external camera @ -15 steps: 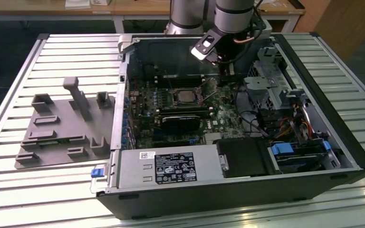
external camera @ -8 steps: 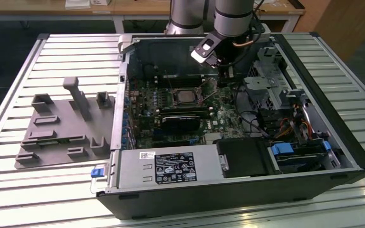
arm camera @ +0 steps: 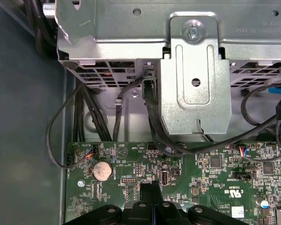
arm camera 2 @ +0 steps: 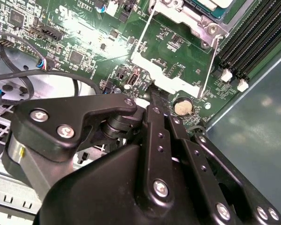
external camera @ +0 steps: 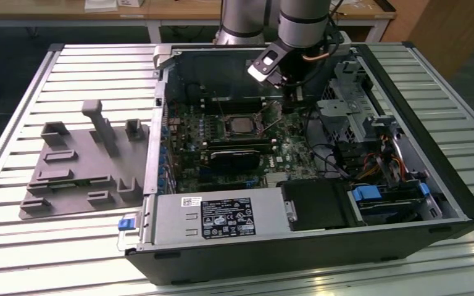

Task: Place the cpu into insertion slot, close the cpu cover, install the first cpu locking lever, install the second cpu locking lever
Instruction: 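Close the cpu cover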

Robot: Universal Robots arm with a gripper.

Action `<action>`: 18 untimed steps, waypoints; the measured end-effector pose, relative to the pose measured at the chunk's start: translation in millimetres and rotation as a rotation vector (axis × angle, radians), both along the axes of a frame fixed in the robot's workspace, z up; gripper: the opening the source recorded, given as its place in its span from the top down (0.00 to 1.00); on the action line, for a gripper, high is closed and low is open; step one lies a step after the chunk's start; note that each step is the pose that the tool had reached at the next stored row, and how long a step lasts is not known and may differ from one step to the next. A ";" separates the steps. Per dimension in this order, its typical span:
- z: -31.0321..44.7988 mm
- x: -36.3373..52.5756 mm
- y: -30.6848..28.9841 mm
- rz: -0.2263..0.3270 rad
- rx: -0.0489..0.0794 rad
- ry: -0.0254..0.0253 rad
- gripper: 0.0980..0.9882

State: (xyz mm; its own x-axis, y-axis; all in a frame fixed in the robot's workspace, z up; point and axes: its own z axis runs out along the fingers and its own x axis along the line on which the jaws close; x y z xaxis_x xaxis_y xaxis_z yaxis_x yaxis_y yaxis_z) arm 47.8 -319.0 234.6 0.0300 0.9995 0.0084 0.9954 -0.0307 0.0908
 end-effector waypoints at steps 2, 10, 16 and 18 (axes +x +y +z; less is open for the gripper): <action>0.0 0.3 0.0 0.000 0.000 0.0252 1.00; -0.1 1.1 0.0 0.000 0.000 0.0827 1.00; -0.3 1.8 0.0 0.000 0.000 0.1406 1.00; -0.4 2.1 0.0 0.000 0.000 0.1634 1.00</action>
State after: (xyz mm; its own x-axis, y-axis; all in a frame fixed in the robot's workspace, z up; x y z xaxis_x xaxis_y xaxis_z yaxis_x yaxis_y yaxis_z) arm 49.9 -318.9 234.2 0.0312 0.9995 0.0032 0.9969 -0.0308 -0.0724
